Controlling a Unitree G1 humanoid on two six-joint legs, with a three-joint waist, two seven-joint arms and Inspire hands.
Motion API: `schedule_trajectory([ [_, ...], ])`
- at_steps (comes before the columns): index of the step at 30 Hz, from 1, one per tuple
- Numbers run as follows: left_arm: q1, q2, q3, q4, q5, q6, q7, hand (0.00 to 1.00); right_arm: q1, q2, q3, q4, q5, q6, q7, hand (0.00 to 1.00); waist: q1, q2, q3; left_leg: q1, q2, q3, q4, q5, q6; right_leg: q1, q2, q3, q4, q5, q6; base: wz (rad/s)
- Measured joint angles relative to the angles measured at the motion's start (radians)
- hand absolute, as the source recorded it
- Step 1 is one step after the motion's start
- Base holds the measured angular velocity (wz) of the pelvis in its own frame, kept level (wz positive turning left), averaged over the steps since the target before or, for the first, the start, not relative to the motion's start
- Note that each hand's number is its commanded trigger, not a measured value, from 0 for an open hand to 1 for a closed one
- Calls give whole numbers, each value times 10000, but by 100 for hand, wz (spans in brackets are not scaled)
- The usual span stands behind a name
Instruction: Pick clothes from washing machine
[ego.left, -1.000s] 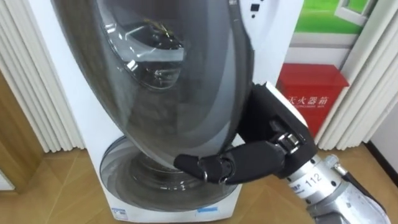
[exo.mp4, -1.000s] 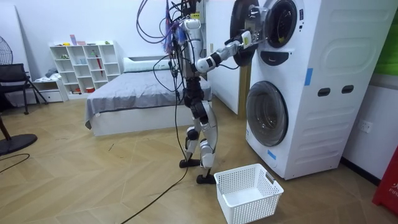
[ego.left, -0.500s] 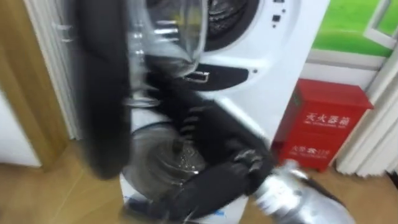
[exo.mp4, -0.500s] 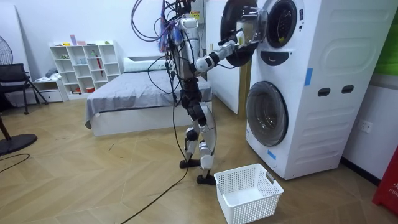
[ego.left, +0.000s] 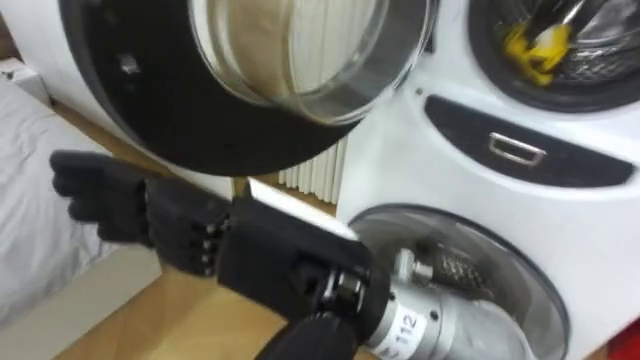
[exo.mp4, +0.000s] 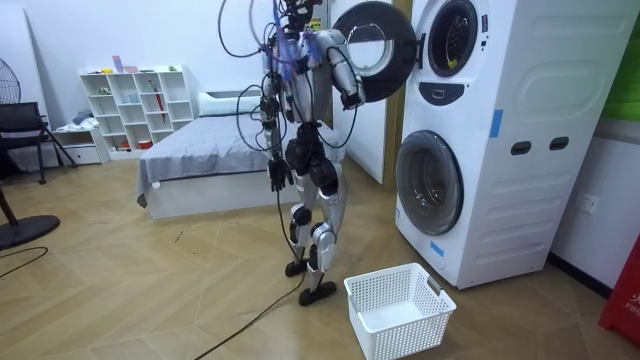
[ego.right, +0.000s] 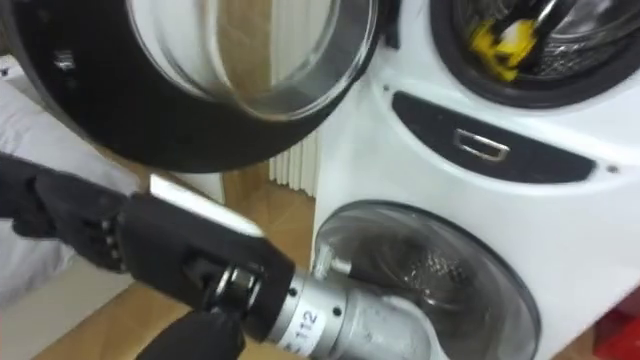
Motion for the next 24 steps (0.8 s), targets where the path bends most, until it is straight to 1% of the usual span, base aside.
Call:
schedule_trajectory([
  [1,-16,-24,4,1,-46,-3,1,0,0,15,0,0,0,10,-19,0,10,-25,22,74,-21,61,2,-82,32,140,-63,-129,-179,43,25,-20],
  [3,-113,-86,7,-8,-29,-2,5,0,-5,-1,1,0,0,81,-124,0,1,-23,29,226,-21,68,3,-193,61,375,-75,-192,-382,107,65,-25],
  [7,-53,-71,7,-18,-10,13,109,0,-6,-44,2,0,0,116,-420,0,-17,-13,48,531,-26,78,0,-387,103,709,-96,-204,-704,145,113,-27],
  [9,-36,-71,3,-55,-36,13,117,0,-6,-101,0,7,6,116,-543,0,-17,-13,69,589,-18,233,-45,-397,111,708,-92,-154,-700,149,120,-17],
  [12,49,-68,4,-62,-45,12,122,0,-6,-217,-18,7,6,114,-698,0,-122,9,84,641,-22,256,-80,-398,111,712,-92,-84,-711,169,152,-13],
  [14,81,-69,49,-65,-44,9,121,0,-6,-271,-52,10,0,114,-726,0,-265,26,96,639,-20,344,-80,-398,110,710,-95,-70,-733,169,153,-6],
  [16,80,-67,82,-29,-89,7,121,0,24,-306,-112,12,-58,112,-836,0,-308,42,107,668,-18,459,-80,-399,110,711,-92,44,-820,169,153,-19],
  [17,66,-73,100,-19,-105,7,121,0,40,-312,-122,11,-129,110,-879,0,-307,53,115,675,-15,468,-80,-401,112,710,-94,21,-838,169,153,-23],
  [18,35,-126,207,7,-112,7,121,0,120,-341,-189,11,-376,110,-928,0,-396,87,138,700,-7,488,-78,-406,109,704,-91,12,-832,170,152,-8],
  [19,30,-211,341,3,-113,7,122,0,237,-455,-383,9,-624,111,-925,0,-593,140,173,692,0,491,-78,-418,107,707,-85,-21,-827,172,149,0],
  [20,30,-244,384,3,-113,10,122,0,286,-484,-502,0,-747,111,-943,0,-665,172,192,684,10,504,-79,-435,106,706,-77,-40,-824,172,149,5],
  [21,62,-270,409,4,-107,22,122,0,407,-570,-736,-8,-878,111,-1034,0,-803,252,213,678,64,530,-77,-530,102,691,-20,-47,-825,184,130,-5],
  [22,81,-273,440,9,-101,49,122,0,578,-645,-981,-14,-1200,113,-1119,0,-894,308,215,665,124,560,-68,-645,79,657,52,21,-825,206,115,-11],
  [24,133,-302,608,31,-98,135,141,0,873,-712,-1379,-20,-1970,123,-1186,0,-1050,287,187,592,137,632,-52,-645,78,540,68,79,-821,221,114,-14],
])
